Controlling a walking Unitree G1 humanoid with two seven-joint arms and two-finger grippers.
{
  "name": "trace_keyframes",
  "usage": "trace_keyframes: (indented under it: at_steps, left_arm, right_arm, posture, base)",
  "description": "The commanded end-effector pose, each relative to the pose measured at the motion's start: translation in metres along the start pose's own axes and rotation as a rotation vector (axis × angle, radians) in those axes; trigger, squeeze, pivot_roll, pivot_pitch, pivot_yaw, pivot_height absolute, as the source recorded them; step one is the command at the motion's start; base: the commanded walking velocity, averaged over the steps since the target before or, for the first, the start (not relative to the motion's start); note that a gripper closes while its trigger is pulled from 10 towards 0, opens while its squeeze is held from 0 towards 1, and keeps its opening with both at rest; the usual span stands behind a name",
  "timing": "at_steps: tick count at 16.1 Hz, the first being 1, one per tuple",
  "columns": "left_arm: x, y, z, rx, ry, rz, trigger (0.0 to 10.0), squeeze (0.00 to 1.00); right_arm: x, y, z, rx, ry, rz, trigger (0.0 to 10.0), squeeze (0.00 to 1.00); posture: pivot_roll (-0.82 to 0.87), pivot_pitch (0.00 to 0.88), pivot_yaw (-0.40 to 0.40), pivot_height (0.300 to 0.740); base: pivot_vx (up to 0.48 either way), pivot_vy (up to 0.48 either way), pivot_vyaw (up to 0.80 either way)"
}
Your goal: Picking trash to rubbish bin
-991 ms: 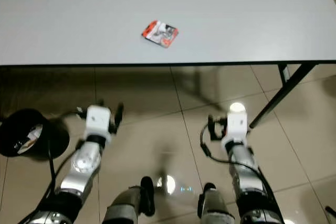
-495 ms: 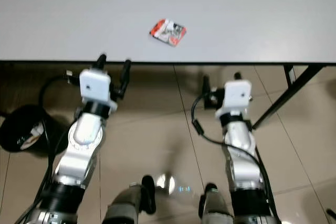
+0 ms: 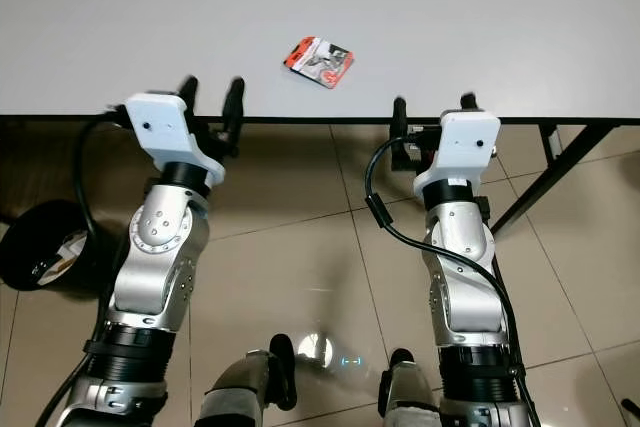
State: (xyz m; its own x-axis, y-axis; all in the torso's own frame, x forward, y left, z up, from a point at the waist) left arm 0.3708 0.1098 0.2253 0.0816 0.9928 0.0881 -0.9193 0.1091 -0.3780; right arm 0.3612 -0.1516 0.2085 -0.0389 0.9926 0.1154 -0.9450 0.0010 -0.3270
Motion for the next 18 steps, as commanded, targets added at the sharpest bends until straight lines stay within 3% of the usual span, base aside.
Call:
trace_keyframes:
  at_steps: [1,6,11,18]
  left_arm:
    - [-0.001,0.0,-0.004,0.022,0.016,-0.014,10.0,0.0]
    - [-0.006,0.003,-0.006,0.034,-0.028,-0.066,10.0,0.0]
    - [-0.007,0.007,-0.016,0.068,-0.111,-0.11,10.0,0.0]
    - [-0.007,0.01,-0.02,0.078,-0.129,-0.115,10.0,0.0]
  right_arm:
    - [-0.004,0.005,-0.011,0.042,-0.023,-0.032,10.0,0.0]
    - [0.006,0.005,-0.005,0.033,-0.057,-0.005,10.0,0.0]
    - [-0.012,0.002,-0.007,0.064,-0.124,-0.084,10.0,0.0]
    - [-0.013,0.002,-0.012,0.089,-0.129,-0.101,10.0,0.0]
  posture:
    - [0.05,0.267,0.094,0.74]
    - [0.04,0.254,0.108,0.74]
    - [0.03,0.235,0.116,0.74]
    - [0.04,0.24,0.113,0.74]
  base:
    - [0.0,0.0,0.0]
    - [0.0,0.0,0.0]
    - [0.0,0.0,-0.1]
    - [0.266,0.0,-0.11]
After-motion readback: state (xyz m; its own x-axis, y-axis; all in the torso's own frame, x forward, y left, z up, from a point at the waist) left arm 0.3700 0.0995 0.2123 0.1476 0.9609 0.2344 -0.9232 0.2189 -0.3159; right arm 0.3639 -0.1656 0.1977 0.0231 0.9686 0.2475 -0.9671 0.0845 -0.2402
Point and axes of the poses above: a point about 5 cm out from each wrist's last joint towards the gripper, its own y axis pointing back from the gripper into the wrist, its own z axis along the axis of the wrist's last joint, x = y × z, the point moved 5 cm from there along -y, pointing out of the wrist towards the gripper, and after that the axes turned 8 degrees about -y, right-handed, at the moved point
